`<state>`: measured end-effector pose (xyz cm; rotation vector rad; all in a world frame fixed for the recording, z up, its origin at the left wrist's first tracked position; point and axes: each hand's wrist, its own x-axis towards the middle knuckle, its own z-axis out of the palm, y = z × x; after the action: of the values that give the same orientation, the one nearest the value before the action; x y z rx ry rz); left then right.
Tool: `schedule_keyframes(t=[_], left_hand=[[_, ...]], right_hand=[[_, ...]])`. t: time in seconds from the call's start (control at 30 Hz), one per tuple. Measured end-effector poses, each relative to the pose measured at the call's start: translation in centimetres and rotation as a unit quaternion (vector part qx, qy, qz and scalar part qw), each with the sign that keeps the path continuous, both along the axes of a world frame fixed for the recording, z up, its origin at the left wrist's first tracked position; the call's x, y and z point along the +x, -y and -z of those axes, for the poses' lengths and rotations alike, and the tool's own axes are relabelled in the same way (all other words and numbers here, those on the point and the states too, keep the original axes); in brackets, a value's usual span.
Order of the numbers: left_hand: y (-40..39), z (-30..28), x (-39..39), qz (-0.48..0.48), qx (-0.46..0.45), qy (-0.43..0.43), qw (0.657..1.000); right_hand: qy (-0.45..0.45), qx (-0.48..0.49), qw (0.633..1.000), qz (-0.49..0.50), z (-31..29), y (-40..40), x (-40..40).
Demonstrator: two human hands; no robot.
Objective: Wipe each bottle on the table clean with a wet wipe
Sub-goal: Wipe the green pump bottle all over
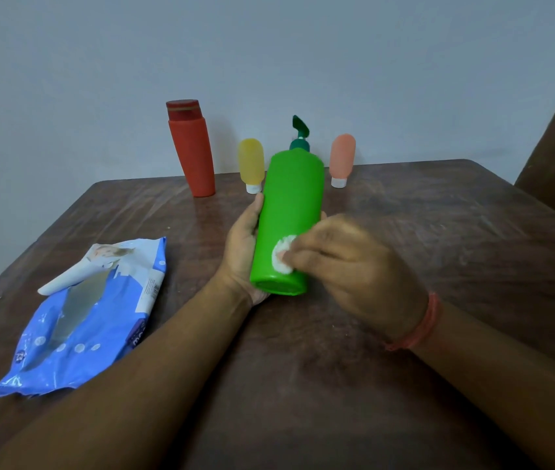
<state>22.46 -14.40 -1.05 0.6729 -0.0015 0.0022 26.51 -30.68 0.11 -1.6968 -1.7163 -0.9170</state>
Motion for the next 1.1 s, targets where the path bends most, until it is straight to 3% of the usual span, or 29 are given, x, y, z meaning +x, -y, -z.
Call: schedule_keyframes(t=[0.1,0.2,0.33,0.4,0.53,0.63,0.77,0.93,1.1], left_hand=[[-0.1,-0.1,-0.1,-0.007,0.024,-0.007,1.0],[0.1,0.0,0.1,-0.035,0.059,-0.015,0.998],[0.0,0.0,-0.3,0.031,0.052,-0.001,0.998],[0.0,0.1,-0.2,0.045,0.048,0.005,0.998],[0.4,0.1,-0.3,0.123,0.08,0.018,0.989],[0.3,0.3,-0.3,0.191,0.111,0.028,0.975],[0.5,0.5,-0.2,0.202,0.125,0.03,0.971],[-0.1,0.5,-0.3,0.146,0.12,0.037,0.981],[0.5,0.6,0.0,0.18,0.128,0.04,0.975]], right_hand=[[0.046,-0.022,0.999,0.011,-0.2,0.4,1.2],[0.009,0.006,0.996,0.084,-0.4,0.8,3.2],[0.019,-0.006,1.0,-0.021,0.6,0.8,0.4],[0.02,-0.001,1.0,-0.008,0.4,0.8,1.0],[-0.106,0.138,0.976,0.132,-0.3,0.7,4.2],[-0.236,0.215,0.935,0.15,-0.6,1.4,4.9],[-0.339,0.261,0.893,0.14,-0.6,1.4,4.9],[-0.323,0.2,0.916,0.126,0.8,0.6,2.8],[-0.316,0.251,0.903,0.145,-1.1,1.3,4.7]])
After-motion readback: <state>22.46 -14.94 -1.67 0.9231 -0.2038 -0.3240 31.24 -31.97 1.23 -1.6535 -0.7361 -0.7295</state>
